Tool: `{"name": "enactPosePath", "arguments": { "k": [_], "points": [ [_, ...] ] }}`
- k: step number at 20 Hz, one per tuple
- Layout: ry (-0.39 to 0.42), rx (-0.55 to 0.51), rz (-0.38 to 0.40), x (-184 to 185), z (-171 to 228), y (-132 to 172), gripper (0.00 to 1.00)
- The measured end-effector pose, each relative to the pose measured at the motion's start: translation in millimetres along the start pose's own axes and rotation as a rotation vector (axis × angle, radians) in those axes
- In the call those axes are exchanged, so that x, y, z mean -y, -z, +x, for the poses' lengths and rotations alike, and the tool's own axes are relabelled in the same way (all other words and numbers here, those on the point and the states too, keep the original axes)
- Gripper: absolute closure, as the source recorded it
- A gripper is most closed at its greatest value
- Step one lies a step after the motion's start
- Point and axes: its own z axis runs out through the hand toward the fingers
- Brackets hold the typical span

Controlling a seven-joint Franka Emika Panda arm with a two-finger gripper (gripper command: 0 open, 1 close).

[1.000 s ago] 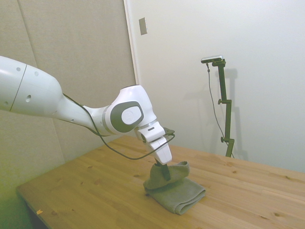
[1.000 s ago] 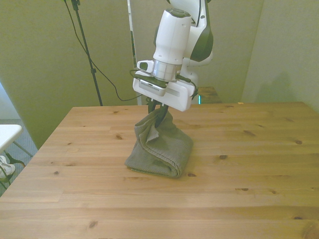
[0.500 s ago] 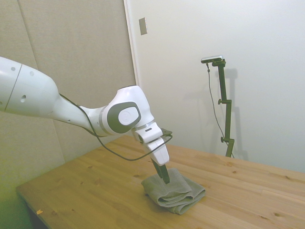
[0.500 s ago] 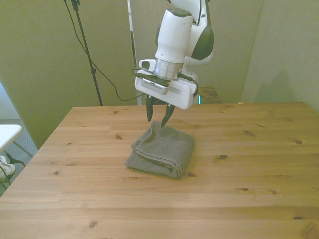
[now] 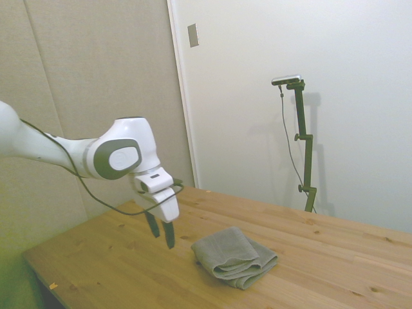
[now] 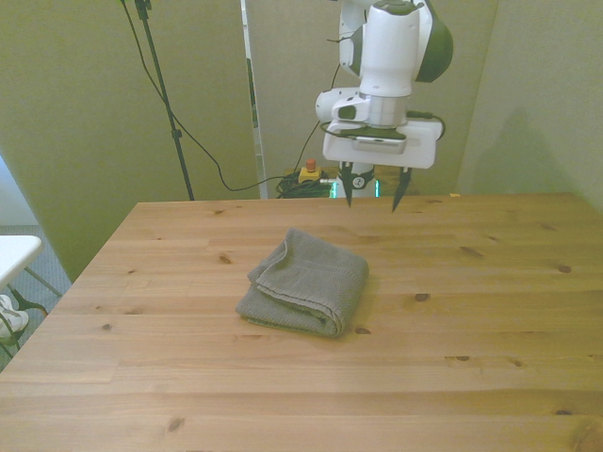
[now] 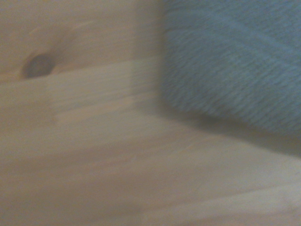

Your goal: Fold the towel

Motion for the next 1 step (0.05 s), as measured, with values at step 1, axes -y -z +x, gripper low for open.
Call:
{"name": "enactPosePath", "arguments": {
  "k": [1],
  "points": [
    [0.027, -0.001, -0.002, -3.6, -15.1, 4.9, 0.0]
  ]
}}
